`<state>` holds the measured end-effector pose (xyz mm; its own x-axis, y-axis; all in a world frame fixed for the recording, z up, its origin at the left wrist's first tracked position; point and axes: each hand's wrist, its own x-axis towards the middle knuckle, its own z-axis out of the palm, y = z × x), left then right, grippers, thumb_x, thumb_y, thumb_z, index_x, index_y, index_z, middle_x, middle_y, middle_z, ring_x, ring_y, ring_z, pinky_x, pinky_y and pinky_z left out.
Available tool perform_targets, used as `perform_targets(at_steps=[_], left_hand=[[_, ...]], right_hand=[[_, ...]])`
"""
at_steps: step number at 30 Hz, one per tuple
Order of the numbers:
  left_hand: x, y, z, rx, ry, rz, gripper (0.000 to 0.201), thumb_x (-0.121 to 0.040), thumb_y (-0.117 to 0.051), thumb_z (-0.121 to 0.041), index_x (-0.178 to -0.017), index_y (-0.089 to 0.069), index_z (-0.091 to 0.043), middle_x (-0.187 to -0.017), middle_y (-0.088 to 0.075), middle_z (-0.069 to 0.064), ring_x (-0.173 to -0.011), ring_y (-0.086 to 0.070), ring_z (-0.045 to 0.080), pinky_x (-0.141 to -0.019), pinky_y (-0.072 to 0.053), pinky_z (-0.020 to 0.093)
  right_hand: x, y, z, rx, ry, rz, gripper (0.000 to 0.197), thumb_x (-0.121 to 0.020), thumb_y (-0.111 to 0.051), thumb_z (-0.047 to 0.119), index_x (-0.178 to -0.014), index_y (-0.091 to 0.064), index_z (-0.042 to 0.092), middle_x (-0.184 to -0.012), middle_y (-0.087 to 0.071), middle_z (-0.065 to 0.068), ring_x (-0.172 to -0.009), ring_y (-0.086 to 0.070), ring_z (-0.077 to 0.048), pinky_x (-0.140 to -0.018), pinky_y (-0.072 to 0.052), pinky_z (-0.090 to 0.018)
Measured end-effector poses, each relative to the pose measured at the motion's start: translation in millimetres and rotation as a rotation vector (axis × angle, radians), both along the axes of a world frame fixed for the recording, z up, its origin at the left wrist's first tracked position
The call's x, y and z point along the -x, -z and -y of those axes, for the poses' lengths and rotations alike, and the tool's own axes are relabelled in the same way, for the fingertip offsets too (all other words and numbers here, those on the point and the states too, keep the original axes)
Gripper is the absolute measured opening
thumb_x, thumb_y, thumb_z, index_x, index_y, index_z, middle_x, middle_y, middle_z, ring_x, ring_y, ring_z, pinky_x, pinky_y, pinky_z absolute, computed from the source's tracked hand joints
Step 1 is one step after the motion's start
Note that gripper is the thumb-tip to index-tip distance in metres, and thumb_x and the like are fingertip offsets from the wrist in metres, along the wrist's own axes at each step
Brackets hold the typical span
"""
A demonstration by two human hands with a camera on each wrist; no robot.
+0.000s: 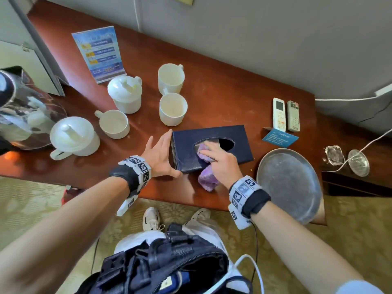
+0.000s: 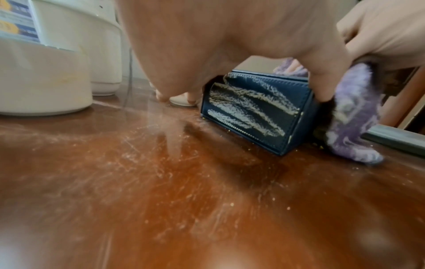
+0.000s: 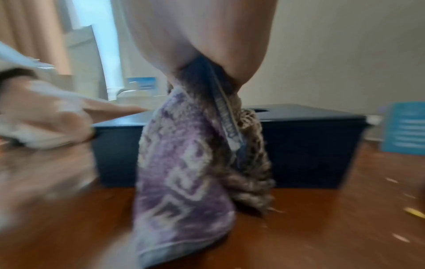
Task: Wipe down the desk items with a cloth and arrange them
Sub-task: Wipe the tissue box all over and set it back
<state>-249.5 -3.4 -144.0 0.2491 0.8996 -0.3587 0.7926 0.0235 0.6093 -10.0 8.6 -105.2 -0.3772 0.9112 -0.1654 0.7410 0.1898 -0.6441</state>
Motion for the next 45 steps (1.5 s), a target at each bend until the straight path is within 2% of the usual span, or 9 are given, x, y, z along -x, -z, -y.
perform_targets(at_steps=[6,9,18,20,23,31,37,40,45], left_hand=[[-7.2,-13.3,-1.9,-0.025,0.064,-0.124,0.146,-0.065,-0.081,-0.061,-0.154,0.022,-0.011,-0.167,0.012,0.005,-0.154,0.007,0.018,-0.121,0.012,0.056],[-14.2,-21.2,-4.6,-0.063,0.126,-0.202,0.147,-0.064,-0.081,-0.063,-0.155,0.021,-0.011,-0.166,0.014,0.007,-0.154,0.008,0.022,-0.121,0.011,0.057],[-28.9,-43.1,-13.1,-0.034,0.130,-0.248,0.131,-0.058,-0.079,-0.067,-0.156,-0.012,-0.010,-0.153,-0.022,0.018,-0.148,-0.012,0.038,-0.125,-0.004,0.046],[-29.9,-55.0,-13.6,0.073,0.060,-0.160,0.132,-0.048,-0.070,-0.074,-0.155,-0.020,-0.015,-0.149,-0.030,0.014,-0.143,-0.021,0.035,-0.121,-0.016,0.042],[-22.1,-60.4,-18.4,0.216,-0.068,0.077,0.129,-0.037,-0.062,-0.075,-0.148,-0.036,-0.017,-0.140,-0.044,0.007,-0.127,-0.044,0.025,-0.107,-0.040,0.040],[-2.3,-60.2,-19.7,0.396,-0.138,0.197,0.121,-0.042,-0.064,-0.076,-0.149,-0.037,-0.025,-0.140,-0.048,-0.001,-0.124,-0.048,0.017,-0.107,-0.038,0.035],[-2.0,-72.5,-18.5,0.335,-0.202,0.366,0.105,-0.050,-0.069,-0.062,-0.144,-0.045,-0.021,-0.137,-0.050,-0.007,-0.126,-0.046,0.009,-0.103,-0.034,0.026],[2.6,-71.3,-16.9,0.318,-0.271,0.448,0.083,-0.051,-0.071,-0.060,-0.127,-0.057,-0.030,-0.132,-0.059,-0.009,-0.127,-0.052,0.010,-0.112,-0.038,0.035],[7.1,-72.2,-18.4,0.291,-0.311,0.467,0.059,-0.050,-0.070,-0.061,-0.104,-0.069,-0.035,-0.111,-0.071,-0.009,-0.109,-0.064,0.011,-0.107,-0.045,0.038]], right_hand=[[-58.2,3.8,-20.7,-0.129,0.522,-0.025,0.049,-0.088,-0.048,-0.015,-0.123,-0.070,0.011,-0.146,-0.052,-0.008,-0.137,-0.047,-0.020,-0.114,-0.030,-0.019],[-51.9,8.8,-15.2,-0.157,0.579,-0.088,0.041,-0.092,-0.053,-0.010,-0.124,-0.069,0.012,-0.145,-0.053,-0.009,-0.137,-0.046,-0.020,-0.111,-0.029,-0.014],[-58.2,-16.3,-21.7,-0.173,0.661,-0.277,0.032,-0.096,-0.057,0.001,-0.123,-0.070,0.013,-0.134,-0.063,-0.002,-0.125,-0.054,-0.009,-0.105,-0.037,-0.012],[-59.1,-34.0,-28.5,-0.214,0.685,-0.304,0.033,-0.096,-0.057,0.001,-0.124,-0.069,0.014,-0.132,-0.064,-0.002,-0.123,-0.054,-0.009,-0.105,-0.038,-0.014],[-59.9,-61.9,-39.8,-0.295,0.695,-0.341,0.035,-0.095,-0.057,0.001,-0.126,-0.068,0.014,-0.127,-0.065,0.003,-0.116,-0.052,0.001,-0.095,-0.035,0.000],[-33.0,-62.4,-44.6,-0.289,0.429,-0.282,0.033,-0.096,-0.060,0.007,-0.127,-0.067,0.016,-0.139,-0.058,0.000,-0.125,-0.048,0.000,-0.107,-0.031,-0.007],[-7.4,-27.3,-43.9,-0.403,0.243,-0.089,0.034,-0.102,-0.050,0.016,-0.134,-0.062,0.015,-0.148,-0.050,-0.005,-0.144,-0.035,-0.023,-0.119,-0.022,-0.026],[5.6,-18.5,-45.2,-0.516,0.173,-0.023,0.034,-0.102,-0.049,0.017,-0.133,-0.062,0.011,-0.144,-0.054,-0.008,-0.139,-0.040,-0.029,-0.119,-0.027,-0.034],[23.7,-12.6,-32.8,-0.613,0.054,-0.026,0.031,-0.098,-0.052,0.012,-0.126,-0.067,0.010,-0.138,-0.059,-0.010,-0.134,-0.046,-0.033,-0.113,-0.036,-0.044]])
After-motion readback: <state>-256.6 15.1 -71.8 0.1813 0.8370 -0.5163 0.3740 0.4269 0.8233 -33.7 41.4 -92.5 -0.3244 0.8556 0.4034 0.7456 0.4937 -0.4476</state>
